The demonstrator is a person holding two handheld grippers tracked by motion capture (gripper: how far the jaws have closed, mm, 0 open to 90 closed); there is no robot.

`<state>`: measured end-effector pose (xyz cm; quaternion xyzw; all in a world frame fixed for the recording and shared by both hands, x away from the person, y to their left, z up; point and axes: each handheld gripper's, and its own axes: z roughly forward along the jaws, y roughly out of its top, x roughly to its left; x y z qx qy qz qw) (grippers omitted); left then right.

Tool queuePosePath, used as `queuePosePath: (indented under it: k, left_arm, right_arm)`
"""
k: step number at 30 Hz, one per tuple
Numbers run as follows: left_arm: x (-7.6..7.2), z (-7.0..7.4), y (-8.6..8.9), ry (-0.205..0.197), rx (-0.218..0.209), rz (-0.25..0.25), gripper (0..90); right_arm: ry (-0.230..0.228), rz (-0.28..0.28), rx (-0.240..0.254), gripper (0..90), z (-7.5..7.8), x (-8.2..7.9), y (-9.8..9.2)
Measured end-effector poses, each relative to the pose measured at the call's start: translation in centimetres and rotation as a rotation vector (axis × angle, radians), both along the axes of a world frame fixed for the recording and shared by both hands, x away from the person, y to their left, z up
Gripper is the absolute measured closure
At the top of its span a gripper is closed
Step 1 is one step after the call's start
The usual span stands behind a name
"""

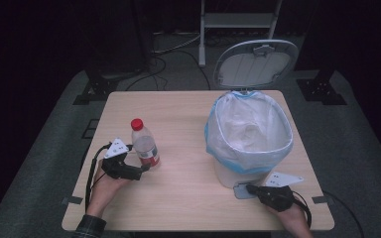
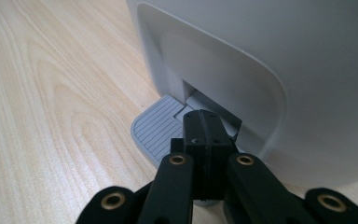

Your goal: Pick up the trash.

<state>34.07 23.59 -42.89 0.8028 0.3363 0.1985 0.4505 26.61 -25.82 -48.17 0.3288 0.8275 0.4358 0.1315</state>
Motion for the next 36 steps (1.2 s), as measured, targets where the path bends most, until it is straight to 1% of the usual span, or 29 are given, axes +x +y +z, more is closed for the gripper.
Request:
queuePosePath:
  k: [4,5,6,11,13,17,19,20,22,24,26,31,33,36]
  left_arm:
    - [0.4,0.0,-0.4,-0.009,-0.004,-0.004,0.0]
    - [0.5,0.0,-0.5,-0.013,-0.008,-0.005,0.0]
    - [0.8,0.0,-0.6,-0.015,-0.024,-0.005,0.0]
    - [1.2,-0.3,-0.7,-0.015,-0.023,-0.008,0.0]
    - [1.4,-0.5,-0.8,-0.021,-0.015,-0.012,0.0]
    - [1.6,-0.7,-0.9,-0.028,-0.021,-0.016,0.0]
    - [1.6,-0.7,-1.0,-0.037,-0.017,-0.017,0.0]
    - [1.5,-0.7,-1.0,-0.043,-0.012,-0.016,3.6]
    - [1.5,-0.7,-1.1,-0.048,-0.013,-0.014,4.8]
    - [1.6,-0.7,-1.0,-0.041,-0.023,-0.016,6.6]
    - [1.5,-0.7,-0.9,-0.040,-0.026,-0.022,10.7]
    - [1.6,-0.8,-1.0,-0.036,-0.028,-0.022,13.0]
    - [1.7,-0.9,-1.0,-0.036,-0.025,-0.026,16.1]
    - [1.7,-0.9,-1.1,-0.032,-0.024,-0.029,16.2]
  right_arm:
    - [-0.001,0.001,-0.001,90.0,0.0,0.0,0.0]
    - [-0.001,0.001,-0.001,90.0,0.0,0.0,0.0]
    - [-0.001,0.001,-0.001,90.0,0.0,0.0,0.0]
    - [-0.002,0.001,-0.001,90.0,0.0,0.0,0.0]
    - [-0.002,0.001,-0.002,90.0,0.0,0.0,0.0]
    - [-0.001,0.001,-0.002,90.0,0.0,0.0,0.0]
    - [0.000,0.001,-0.002,90.0,0.0,0.0,0.0]
    - [-0.001,0.001,-0.002,90.0,0.0,0.0,0.0]
    - [-0.001,0.001,-0.003,90.0,0.0,0.0,0.0]
    - [-0.002,0.000,-0.004,90.0,0.0,0.0,0.0]
    - [-0.002,0.000,-0.004,90.0,0.0,0.0,0.0]
    - [-0.001,0.000,-0.004,90.0,0.0,0.0,0.0]
    - [-0.001,0.000,-0.004,90.0,0.0,0.0,0.0]
    - [-0.001,0.000,-0.004,90.0,0.0,0.0,0.0]
